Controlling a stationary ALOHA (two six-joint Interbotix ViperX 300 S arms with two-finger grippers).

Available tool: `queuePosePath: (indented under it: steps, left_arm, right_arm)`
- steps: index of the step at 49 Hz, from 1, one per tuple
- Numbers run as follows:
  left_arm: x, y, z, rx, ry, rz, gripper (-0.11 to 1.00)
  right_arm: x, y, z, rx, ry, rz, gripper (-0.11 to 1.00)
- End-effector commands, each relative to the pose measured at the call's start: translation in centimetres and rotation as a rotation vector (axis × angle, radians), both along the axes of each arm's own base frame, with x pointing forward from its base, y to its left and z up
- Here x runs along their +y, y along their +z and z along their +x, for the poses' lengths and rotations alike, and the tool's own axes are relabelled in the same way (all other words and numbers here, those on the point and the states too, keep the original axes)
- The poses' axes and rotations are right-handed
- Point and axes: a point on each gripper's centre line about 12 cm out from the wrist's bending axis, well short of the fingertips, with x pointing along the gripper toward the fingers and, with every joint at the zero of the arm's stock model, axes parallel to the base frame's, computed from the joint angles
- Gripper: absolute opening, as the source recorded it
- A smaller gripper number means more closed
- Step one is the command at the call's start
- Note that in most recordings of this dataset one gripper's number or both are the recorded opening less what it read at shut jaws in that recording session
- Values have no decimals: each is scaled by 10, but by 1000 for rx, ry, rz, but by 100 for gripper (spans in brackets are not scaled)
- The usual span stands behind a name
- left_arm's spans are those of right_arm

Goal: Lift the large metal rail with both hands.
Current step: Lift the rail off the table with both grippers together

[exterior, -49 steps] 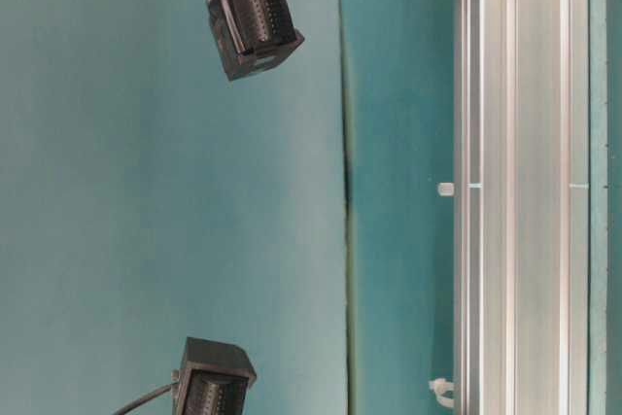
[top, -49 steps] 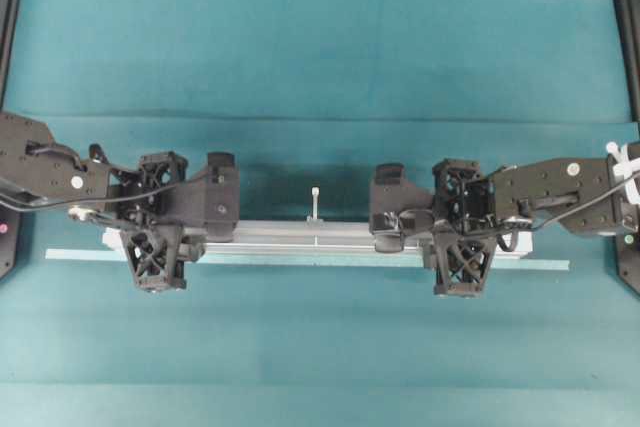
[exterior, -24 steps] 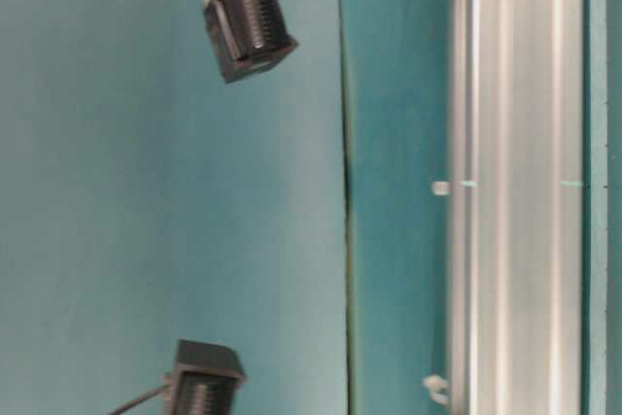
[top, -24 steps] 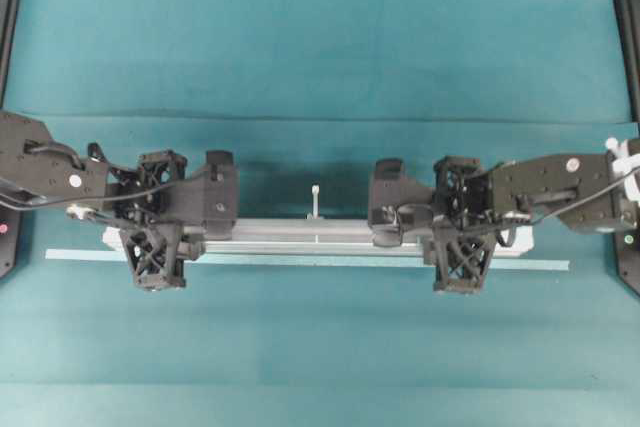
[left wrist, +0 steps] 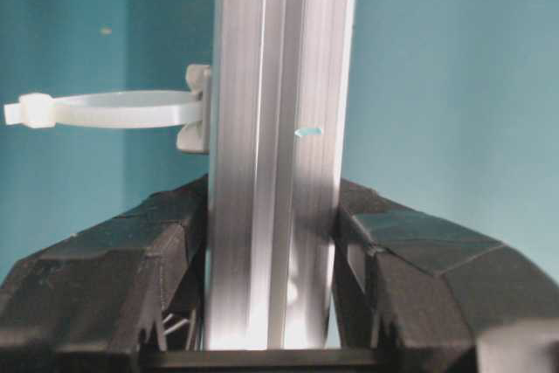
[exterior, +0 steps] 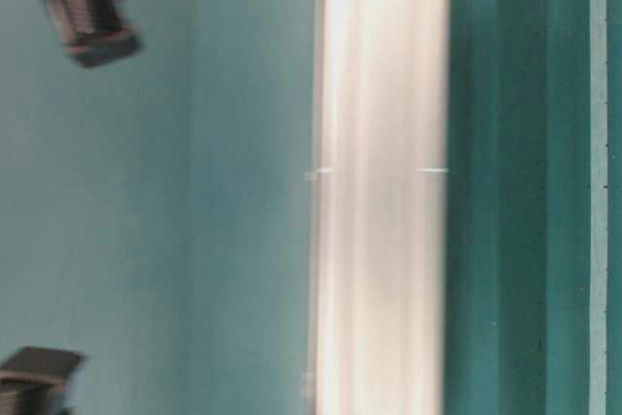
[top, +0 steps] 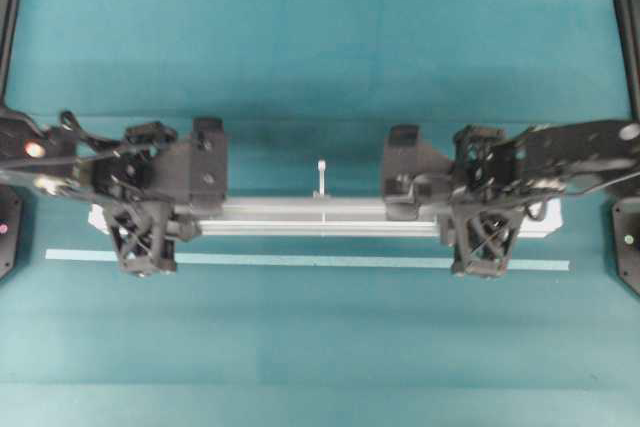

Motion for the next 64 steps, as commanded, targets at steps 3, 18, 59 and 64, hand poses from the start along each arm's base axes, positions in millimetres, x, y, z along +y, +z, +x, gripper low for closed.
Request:
queuePosePath:
  steps: [3,18,59,64]
  left_arm:
    - [2,43,-1,-92,3,6,36]
    - [5,100,-11,-127,17,8,36]
    - [5,221,-15,-242,17,16,36]
    - [5,222,-16,-225,17,16,36]
  right_arm:
    - [-3,38,-1,-35,-13,2,39]
    - [-3,100,-2,-58,-18,20,39]
    - [3,219,-7,-62,-37,58,39]
    - [3,221,-6,-66,-37,57,39]
